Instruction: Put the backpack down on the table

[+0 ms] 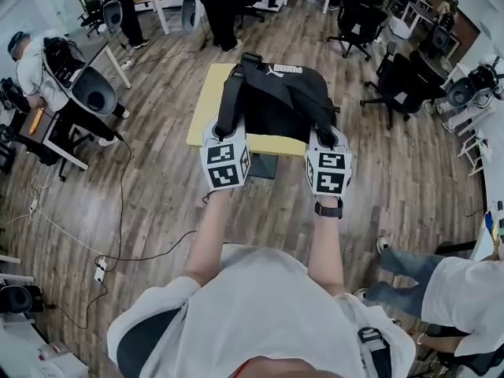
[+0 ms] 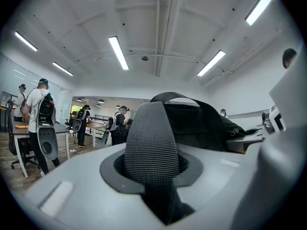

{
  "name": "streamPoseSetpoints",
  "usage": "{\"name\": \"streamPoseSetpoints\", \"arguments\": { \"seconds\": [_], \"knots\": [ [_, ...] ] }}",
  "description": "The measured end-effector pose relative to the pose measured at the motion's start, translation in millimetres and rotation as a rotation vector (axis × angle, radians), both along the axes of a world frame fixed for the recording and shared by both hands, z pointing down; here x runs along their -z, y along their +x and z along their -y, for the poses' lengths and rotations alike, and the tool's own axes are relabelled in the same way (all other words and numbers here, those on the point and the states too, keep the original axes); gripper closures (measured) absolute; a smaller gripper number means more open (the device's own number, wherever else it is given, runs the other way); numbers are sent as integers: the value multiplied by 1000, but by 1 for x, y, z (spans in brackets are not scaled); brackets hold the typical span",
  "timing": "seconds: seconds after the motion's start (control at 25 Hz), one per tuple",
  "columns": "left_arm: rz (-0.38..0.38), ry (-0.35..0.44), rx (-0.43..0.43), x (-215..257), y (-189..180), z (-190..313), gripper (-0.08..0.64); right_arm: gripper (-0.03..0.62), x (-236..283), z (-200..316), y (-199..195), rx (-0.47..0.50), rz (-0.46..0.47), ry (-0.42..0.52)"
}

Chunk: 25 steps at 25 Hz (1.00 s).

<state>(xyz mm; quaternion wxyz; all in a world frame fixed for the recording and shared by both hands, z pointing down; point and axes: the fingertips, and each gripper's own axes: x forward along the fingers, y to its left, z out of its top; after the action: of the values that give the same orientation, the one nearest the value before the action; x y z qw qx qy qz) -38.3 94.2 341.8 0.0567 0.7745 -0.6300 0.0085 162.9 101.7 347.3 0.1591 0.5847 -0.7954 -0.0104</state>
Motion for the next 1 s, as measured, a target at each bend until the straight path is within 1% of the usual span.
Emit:
{"name": "streamPoseSetpoints", "arguments": {
  "seconds": [0.12,0.24,0.36,0.44,0.56,0.72,0.84,1.0],
  "knots": [
    [15,-7,4,-7,5,-11,463,568,-7,-8,5,-8,26,-19],
    [9,-21,28,-17,0,-21,463,568,-14,-15,-1,-3,39,-45],
    [-3,-48,46,-23,-9,-11,463,568,-18,-5,-10,10,34,-62],
    [-2,-47,52,-26,-16,2,463,568,-23,7,-17,0,44,-57],
    [-11,-30,53,-30,-25,32,463,568,-28,34,-26,-21,44,-50],
    [-57,-15,41,-33,-48,82,463,568,-24,82,-48,-22,12,-33],
    [-86,-1,44,-24,-69,128,463,568,-9,125,-70,-14,-16,-13],
    [-92,24,28,-7,-96,186,463,567,6,178,-98,-29,-18,12]
  ]
}}
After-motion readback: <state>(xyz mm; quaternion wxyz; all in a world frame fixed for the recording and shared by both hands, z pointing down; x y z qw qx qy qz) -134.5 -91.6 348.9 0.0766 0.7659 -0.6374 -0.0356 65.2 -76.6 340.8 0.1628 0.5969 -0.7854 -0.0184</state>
